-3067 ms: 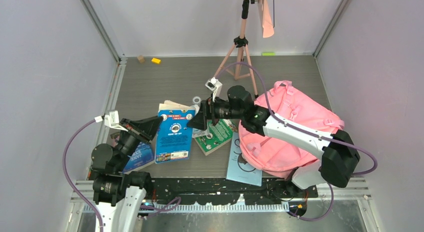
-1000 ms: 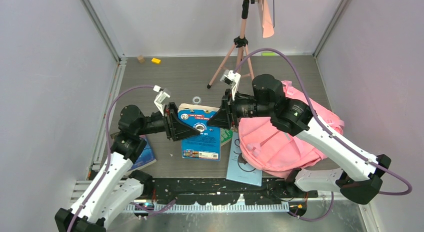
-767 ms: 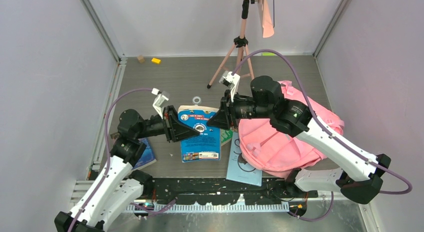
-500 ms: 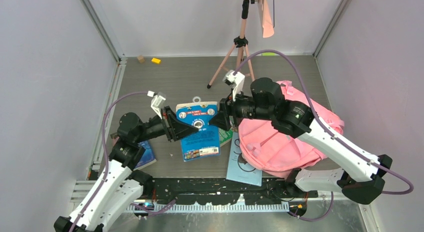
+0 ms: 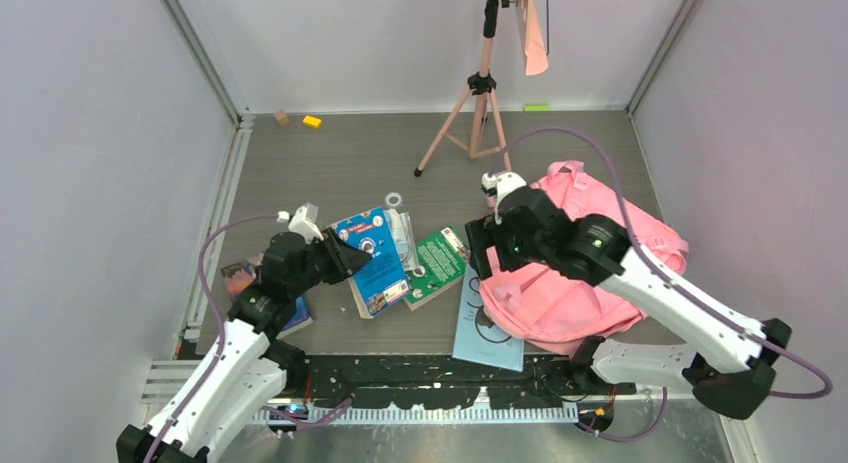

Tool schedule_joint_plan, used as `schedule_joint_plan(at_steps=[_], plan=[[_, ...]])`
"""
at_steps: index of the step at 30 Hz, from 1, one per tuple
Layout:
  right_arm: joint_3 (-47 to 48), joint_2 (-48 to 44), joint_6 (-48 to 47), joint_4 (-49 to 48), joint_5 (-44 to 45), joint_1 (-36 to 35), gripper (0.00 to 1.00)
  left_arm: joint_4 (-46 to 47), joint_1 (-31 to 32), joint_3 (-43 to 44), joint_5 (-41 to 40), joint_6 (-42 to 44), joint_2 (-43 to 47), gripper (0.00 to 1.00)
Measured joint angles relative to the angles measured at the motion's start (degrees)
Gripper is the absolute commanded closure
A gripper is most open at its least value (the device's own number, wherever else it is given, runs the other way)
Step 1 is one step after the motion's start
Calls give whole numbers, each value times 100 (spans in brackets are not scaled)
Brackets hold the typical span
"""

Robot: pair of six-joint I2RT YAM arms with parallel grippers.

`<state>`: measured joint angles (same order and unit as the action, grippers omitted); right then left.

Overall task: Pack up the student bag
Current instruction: Place the book in the student bag.

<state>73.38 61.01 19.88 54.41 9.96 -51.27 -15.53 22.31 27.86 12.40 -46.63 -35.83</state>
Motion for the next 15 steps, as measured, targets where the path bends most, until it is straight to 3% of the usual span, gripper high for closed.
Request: schedule_joint_plan(at_steps=[7, 15], plan=[[-811, 595, 459, 643, 343, -459, 8, -125, -17, -101, -267, -140, -33, 100], [-966, 1403, 960, 763, 1204, -1296, 7, -181, -37, -101, -278, -138, -59, 100]])
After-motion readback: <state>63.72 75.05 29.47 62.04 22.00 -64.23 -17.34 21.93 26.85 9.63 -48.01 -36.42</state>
